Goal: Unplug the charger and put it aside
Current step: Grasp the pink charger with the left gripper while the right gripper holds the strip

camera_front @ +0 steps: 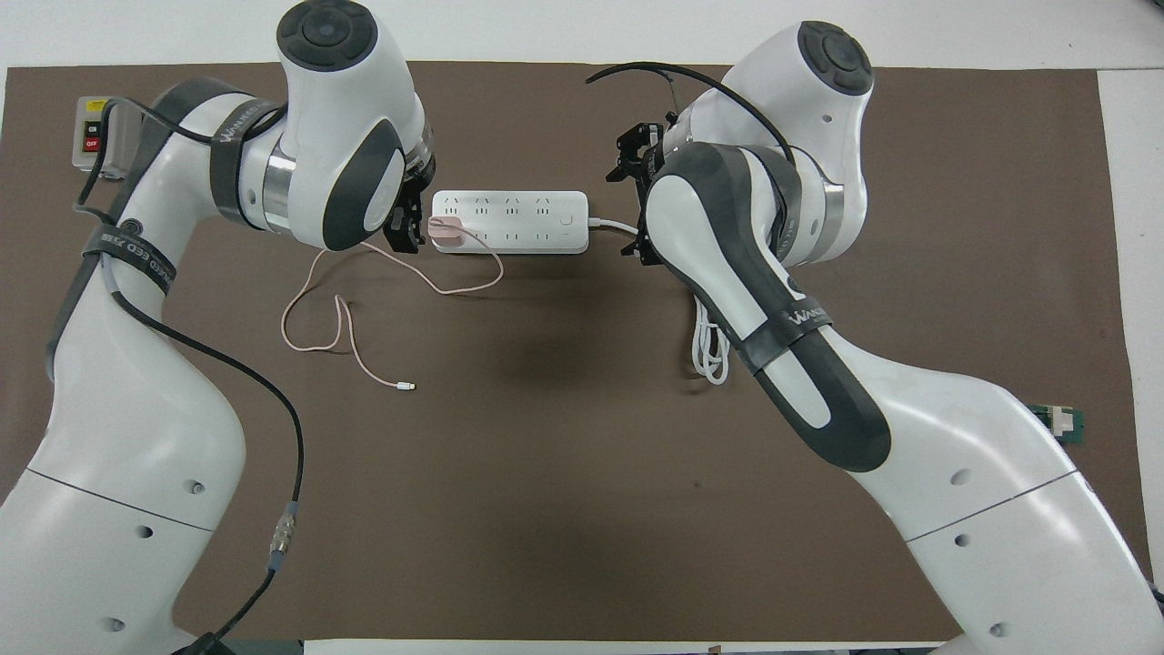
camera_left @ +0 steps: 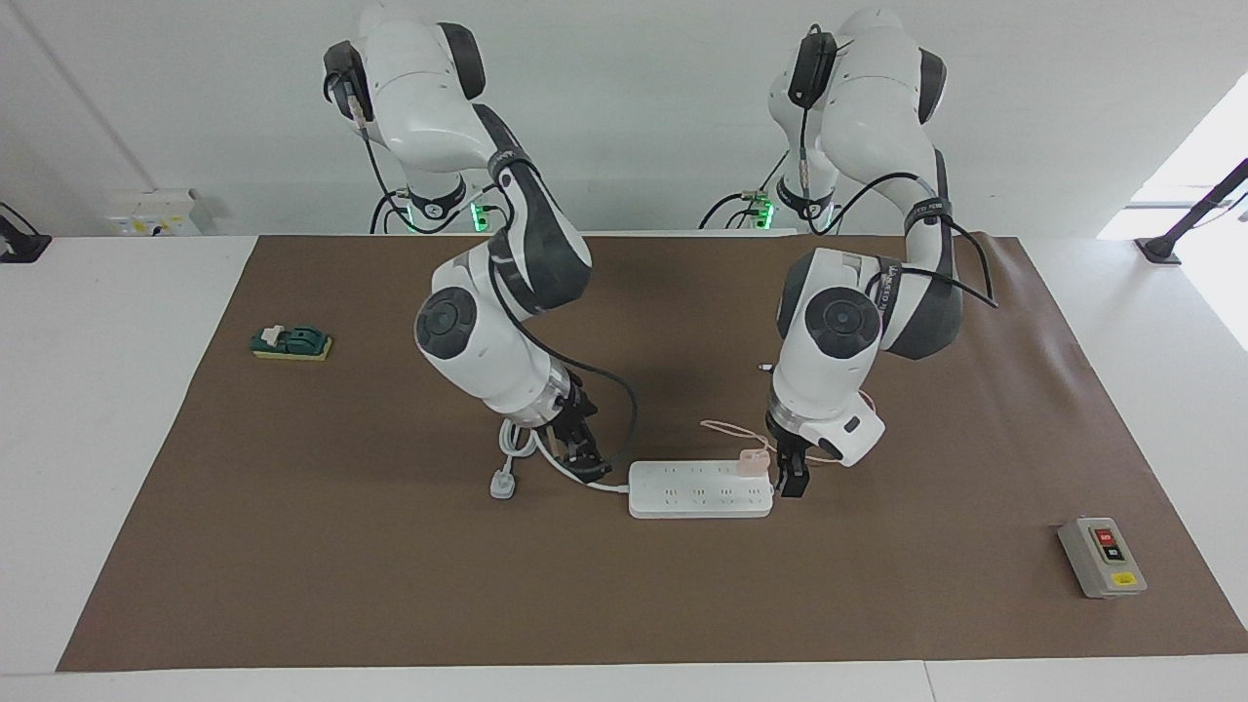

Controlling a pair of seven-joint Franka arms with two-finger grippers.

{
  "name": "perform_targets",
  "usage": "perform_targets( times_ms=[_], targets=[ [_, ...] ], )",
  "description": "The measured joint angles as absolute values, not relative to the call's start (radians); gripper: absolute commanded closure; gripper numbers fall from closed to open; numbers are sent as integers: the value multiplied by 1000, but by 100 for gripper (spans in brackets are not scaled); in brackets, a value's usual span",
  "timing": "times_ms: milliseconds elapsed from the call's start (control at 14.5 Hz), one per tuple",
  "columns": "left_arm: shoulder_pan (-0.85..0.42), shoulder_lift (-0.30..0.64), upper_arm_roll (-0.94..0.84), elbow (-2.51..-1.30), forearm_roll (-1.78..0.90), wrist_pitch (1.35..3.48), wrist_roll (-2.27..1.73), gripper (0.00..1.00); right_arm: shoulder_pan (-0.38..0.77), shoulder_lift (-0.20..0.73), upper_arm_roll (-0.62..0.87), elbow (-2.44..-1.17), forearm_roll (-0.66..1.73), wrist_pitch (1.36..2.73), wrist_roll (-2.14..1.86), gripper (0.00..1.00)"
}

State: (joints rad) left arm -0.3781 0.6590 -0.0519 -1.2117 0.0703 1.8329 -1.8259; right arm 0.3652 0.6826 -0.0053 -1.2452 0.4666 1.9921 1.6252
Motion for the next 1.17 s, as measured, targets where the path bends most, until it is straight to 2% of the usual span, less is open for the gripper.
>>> perform_targets(
  times_ms=[481,757,1169],
  targets=[
    [-414,627,-49,-1282,74,1877,-1848,0,385,724,-6,-1253,614,2128,1718,0],
    [-414,606,-47,-1331,75,1889,-1848,0,416,774,-5,-1267,624,2223,1721,0],
    [-414,573,-45,-1400,77,1964,-1849,0,455,780,-6,-1319,624,2307,1718,0]
  ],
)
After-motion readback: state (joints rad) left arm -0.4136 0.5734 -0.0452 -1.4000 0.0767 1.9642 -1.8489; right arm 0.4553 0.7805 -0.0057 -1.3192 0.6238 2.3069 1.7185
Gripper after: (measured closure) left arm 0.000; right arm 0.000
